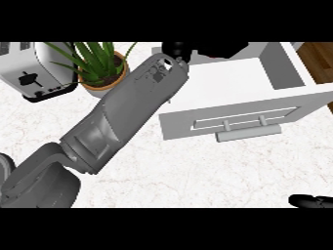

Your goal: Pick up the can, place it into the drawer and close the drawer

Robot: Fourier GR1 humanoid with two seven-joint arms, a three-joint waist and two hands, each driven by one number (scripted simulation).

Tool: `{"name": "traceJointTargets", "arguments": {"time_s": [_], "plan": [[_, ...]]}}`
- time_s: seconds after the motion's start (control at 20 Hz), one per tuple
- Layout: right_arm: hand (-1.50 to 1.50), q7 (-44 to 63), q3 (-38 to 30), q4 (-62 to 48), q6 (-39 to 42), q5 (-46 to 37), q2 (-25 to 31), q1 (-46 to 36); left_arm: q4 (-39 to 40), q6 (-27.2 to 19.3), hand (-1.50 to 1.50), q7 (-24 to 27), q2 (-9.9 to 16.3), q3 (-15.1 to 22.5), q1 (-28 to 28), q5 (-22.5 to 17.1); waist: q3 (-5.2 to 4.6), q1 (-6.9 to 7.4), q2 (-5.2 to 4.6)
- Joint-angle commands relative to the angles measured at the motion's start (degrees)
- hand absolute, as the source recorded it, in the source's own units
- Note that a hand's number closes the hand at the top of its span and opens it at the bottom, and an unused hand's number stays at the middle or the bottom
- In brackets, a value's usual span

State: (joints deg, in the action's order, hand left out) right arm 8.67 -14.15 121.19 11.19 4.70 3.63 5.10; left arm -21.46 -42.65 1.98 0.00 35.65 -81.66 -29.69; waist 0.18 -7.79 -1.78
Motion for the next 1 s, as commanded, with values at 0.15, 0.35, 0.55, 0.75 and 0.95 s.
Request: {"name": "traceJointTargets", "arguments": {"time_s": [0.15, 0.35, 0.55, 0.75, 0.95], "plan": [[-1.50, 0.5, 1.1, 1.6, -1.4, -2.0, -0.9, 0.2, 1.5, -1.3, -1.50, 0.9, 0.0, 0.3, -0.7, -2.4, -0.06, 0.96, 0.03], [-1.50, -4.9, -0.5, 2.0, 0.5, -6.2, 2.7, 0.7, 0.2, -3.4, -1.50, 2.2, 0.0, 0.0, 0.7, -4.5, 0.00, -0.13, -0.25], [-1.50, -4.0, 2.0, 6.9, 0.1, -12.4, 5.1, -1.0, -1.7, -3.6, -1.50, 3.4, 0.0, -0.3, 2.1, -6.8, -0.11, 0.46, 0.05], [-1.50, -7.1, 4.4, 5.5, 0.8, -18.3, 6.9, -1.5, -3.7, -3.5, -1.50, 2.7, 0.0, -0.6, 1.1, -9.5, -0.08, 1.50, 0.24], [-1.50, -7.3, 6.5, 5.1, -0.7, -23.9, 7.2, -2.9, -2.6, -2.9, -1.50, 4.1, 0.0, -1.4, -1.6, -10.4, -0.12, 3.14, 0.56]]}}
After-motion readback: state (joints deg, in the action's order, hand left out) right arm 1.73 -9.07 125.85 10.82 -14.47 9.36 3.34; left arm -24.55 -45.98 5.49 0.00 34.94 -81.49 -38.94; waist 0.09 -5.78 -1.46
